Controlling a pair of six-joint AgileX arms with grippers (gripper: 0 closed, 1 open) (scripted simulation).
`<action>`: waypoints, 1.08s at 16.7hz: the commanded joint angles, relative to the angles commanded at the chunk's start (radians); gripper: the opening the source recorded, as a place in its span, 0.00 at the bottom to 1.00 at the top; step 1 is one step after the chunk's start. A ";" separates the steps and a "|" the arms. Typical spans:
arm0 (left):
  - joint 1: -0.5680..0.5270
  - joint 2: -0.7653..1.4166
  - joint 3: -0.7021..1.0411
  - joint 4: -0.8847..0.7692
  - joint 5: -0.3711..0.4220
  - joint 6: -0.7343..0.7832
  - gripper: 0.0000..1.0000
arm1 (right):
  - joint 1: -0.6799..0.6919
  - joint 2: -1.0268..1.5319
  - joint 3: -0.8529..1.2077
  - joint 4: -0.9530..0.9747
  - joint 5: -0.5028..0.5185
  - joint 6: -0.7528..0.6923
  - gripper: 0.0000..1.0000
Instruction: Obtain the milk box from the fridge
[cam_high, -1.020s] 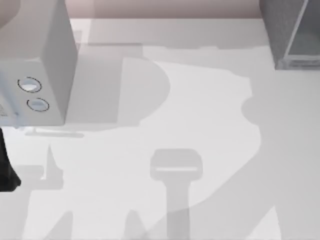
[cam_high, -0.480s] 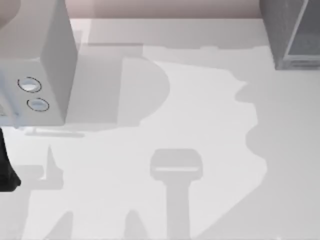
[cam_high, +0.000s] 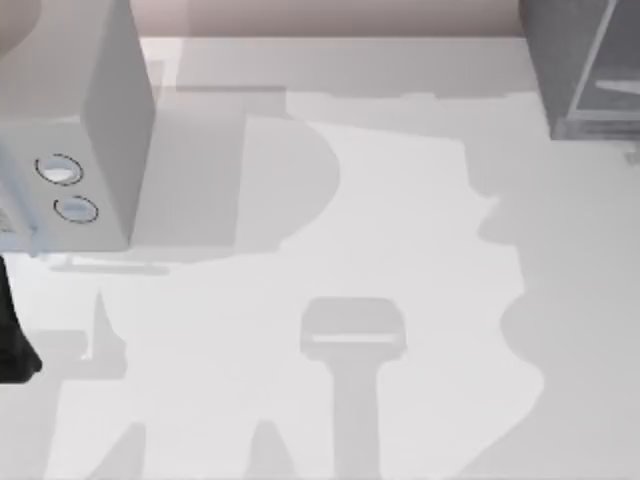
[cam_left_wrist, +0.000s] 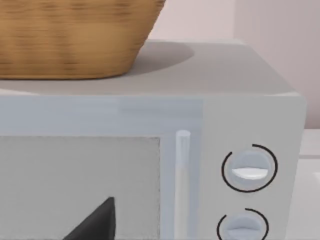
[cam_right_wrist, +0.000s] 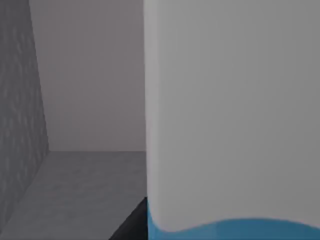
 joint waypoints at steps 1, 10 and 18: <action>0.000 0.000 0.000 0.000 0.000 0.000 1.00 | 0.006 0.006 0.003 -0.003 0.001 0.002 0.00; 0.000 0.000 0.000 0.000 0.000 0.000 1.00 | 0.069 -0.334 -0.152 -0.189 0.051 -0.002 0.00; 0.000 0.000 0.000 0.000 0.000 0.000 1.00 | 0.189 -1.209 -0.526 -0.627 0.164 -0.001 0.00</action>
